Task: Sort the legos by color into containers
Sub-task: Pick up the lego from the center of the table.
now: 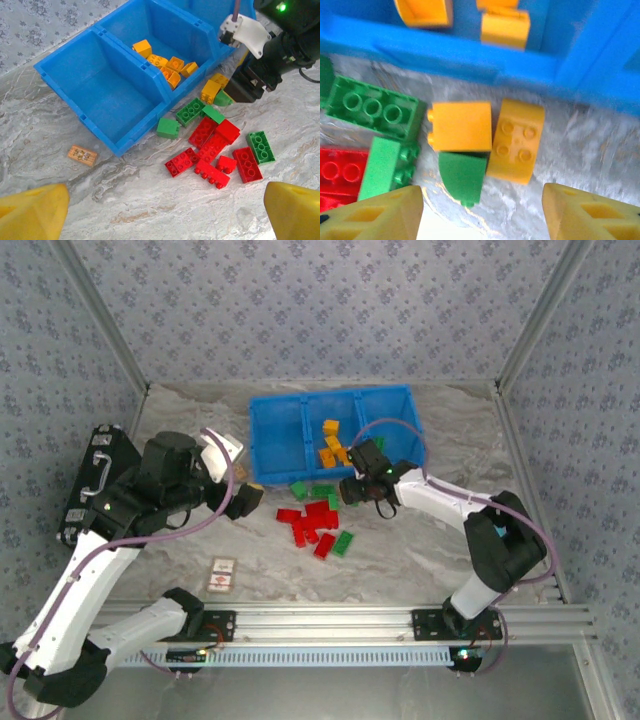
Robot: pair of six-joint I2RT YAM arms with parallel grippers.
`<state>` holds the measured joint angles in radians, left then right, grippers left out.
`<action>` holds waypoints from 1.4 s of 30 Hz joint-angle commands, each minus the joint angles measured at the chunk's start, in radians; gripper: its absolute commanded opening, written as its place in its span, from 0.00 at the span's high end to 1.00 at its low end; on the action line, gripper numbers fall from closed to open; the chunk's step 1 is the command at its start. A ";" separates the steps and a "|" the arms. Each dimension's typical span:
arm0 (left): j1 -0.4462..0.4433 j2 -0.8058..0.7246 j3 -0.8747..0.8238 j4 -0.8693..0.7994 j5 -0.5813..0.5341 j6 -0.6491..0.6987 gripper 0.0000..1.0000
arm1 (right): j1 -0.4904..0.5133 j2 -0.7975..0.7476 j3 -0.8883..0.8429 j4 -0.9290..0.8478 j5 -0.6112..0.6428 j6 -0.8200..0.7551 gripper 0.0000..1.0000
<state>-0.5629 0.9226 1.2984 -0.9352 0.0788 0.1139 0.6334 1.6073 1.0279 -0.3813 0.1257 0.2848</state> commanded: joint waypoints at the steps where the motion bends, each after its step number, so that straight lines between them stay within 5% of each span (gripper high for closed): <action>1: 0.006 -0.023 -0.020 0.041 0.028 -0.010 0.00 | 0.005 0.005 -0.029 0.029 0.030 0.044 0.30; 8: 0.006 -0.026 -0.017 0.039 0.040 0.004 0.00 | 0.013 0.040 -0.047 0.080 0.004 0.051 0.28; 15: 0.006 -0.038 -0.031 0.044 0.039 0.000 0.00 | 0.024 0.090 -0.037 0.090 -0.011 0.057 0.42; 22: 0.007 -0.044 -0.035 0.040 0.032 0.005 0.00 | 0.020 0.137 -0.026 0.099 -0.018 0.060 0.44; 42: 0.006 -0.051 -0.047 0.033 0.007 0.009 0.00 | 0.031 0.182 0.009 0.096 -0.014 0.048 0.69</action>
<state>-0.5629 0.8780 1.2526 -0.9157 0.0895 0.1123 0.6552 1.7893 1.0336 -0.2501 0.1047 0.3325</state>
